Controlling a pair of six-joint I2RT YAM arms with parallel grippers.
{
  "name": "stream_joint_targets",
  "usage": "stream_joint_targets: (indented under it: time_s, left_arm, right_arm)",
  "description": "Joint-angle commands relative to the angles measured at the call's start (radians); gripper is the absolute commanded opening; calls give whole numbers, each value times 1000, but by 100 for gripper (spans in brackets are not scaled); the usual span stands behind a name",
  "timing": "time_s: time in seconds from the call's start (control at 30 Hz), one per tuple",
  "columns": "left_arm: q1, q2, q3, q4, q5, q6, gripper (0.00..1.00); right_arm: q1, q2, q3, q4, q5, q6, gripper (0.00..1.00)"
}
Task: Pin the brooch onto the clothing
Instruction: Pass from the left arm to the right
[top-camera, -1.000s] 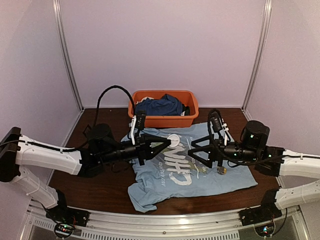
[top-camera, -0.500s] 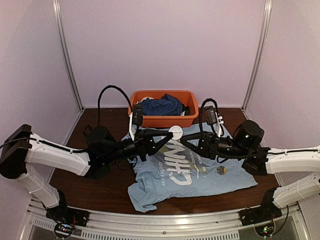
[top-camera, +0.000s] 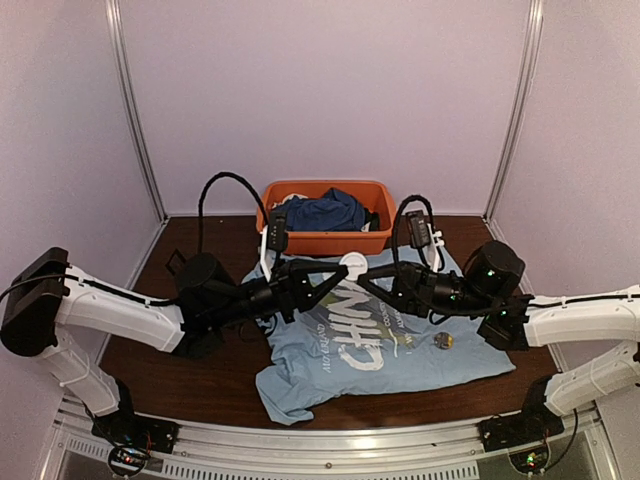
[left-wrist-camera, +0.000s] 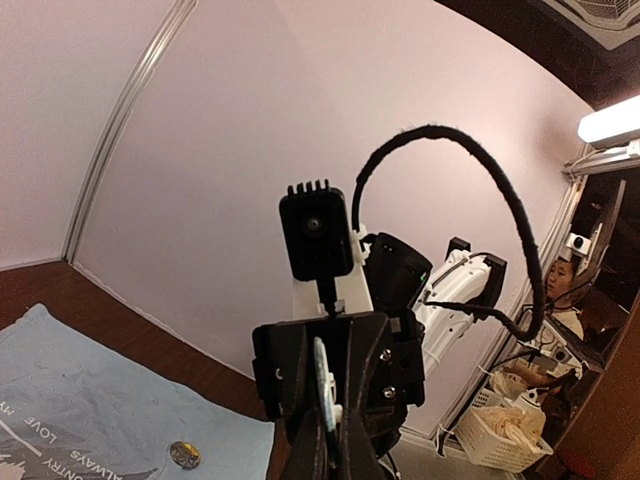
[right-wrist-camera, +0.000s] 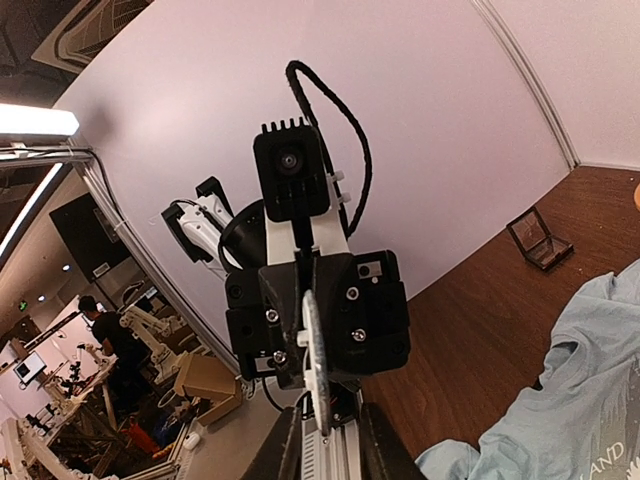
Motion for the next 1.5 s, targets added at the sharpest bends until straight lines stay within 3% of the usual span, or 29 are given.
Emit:
stream_joint_targets:
  time_s: [0.0,0.2,0.47,0.7,0.87,0.93,1.03,1.1,1.2,1.37,1.47]
  left_arm:
    - [-1,11,11,76,13,-15,0]
    - [-1,20,-1,101,12,-27,0]
    - [-1,26,-8,117,16,-33,0]
    - [-1,37,-11,130,22,-42,0]
    - [-1,39,-19,141,21,-50,0]
    - [-1,33,-25,141,19,-53,10]
    - [-1,0,-51,135,7,-53,38]
    - [-1,-58,-78,105,-10,-43,56]
    - [1,-164,-101,-32,-57,5,74]
    - [10,-273,1,-486,-141,138,97]
    - [23,-235,94,-683,-89,204,98]
  right_arm:
    - [-5,-2,30,31,-19,5,21]
    - [-4,10,30,50,-25,18,15]
    - [-4,33,36,94,-40,48,17]
    - [-4,48,31,130,-41,66,0]
    - [-4,50,35,144,-57,75,0]
    - [-4,42,38,114,-60,60,0]
    - [-5,14,60,-39,-52,-25,0]
    - [-5,-17,87,-253,-36,-120,0]
    - [-7,-63,143,-549,3,-283,0]
    - [-7,-89,255,-964,59,-511,0]
    - [-4,-91,285,-1085,49,-597,0]
